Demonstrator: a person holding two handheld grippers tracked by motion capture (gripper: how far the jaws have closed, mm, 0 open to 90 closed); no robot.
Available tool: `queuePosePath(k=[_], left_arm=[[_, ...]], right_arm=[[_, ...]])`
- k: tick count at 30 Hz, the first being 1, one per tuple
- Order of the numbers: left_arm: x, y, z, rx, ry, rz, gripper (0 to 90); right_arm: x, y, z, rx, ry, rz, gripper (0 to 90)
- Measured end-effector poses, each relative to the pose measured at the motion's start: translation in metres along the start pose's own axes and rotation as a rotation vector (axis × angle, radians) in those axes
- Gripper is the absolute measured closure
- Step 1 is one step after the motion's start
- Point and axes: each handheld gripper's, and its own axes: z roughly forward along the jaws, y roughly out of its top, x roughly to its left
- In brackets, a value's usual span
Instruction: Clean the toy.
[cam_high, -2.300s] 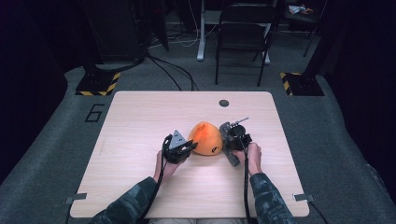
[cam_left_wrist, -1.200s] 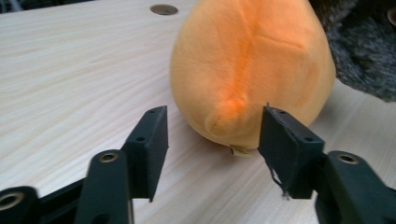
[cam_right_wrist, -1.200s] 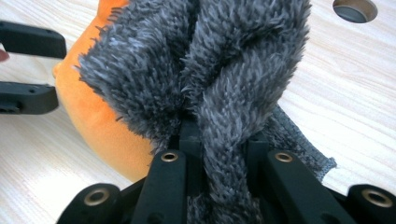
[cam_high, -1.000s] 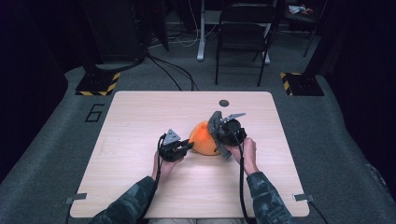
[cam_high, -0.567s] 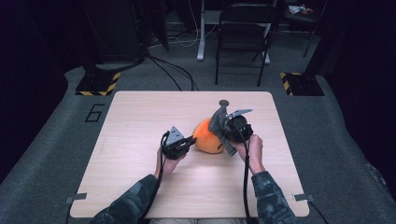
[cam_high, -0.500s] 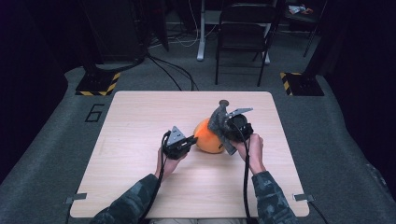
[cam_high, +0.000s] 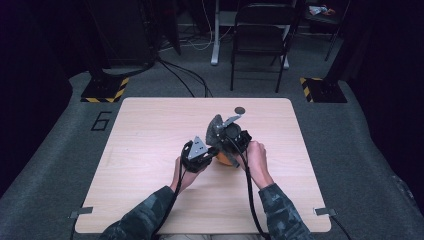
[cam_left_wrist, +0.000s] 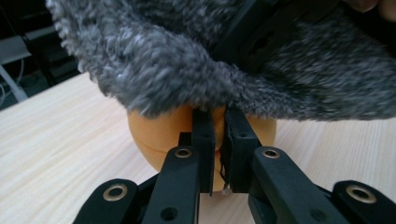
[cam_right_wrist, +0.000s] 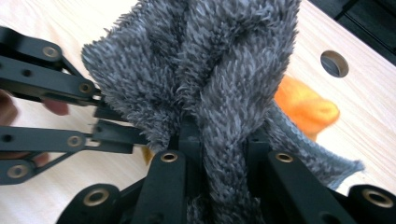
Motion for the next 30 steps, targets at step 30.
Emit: queuePosePath(k=[30], left_arm=[[-0.004,-0.002,0.0,0.002,-0.041,0.005,84.4]], right_arm=[[-0.005,0.0,-0.018,-0.037,0.027,-0.001,75.7]])
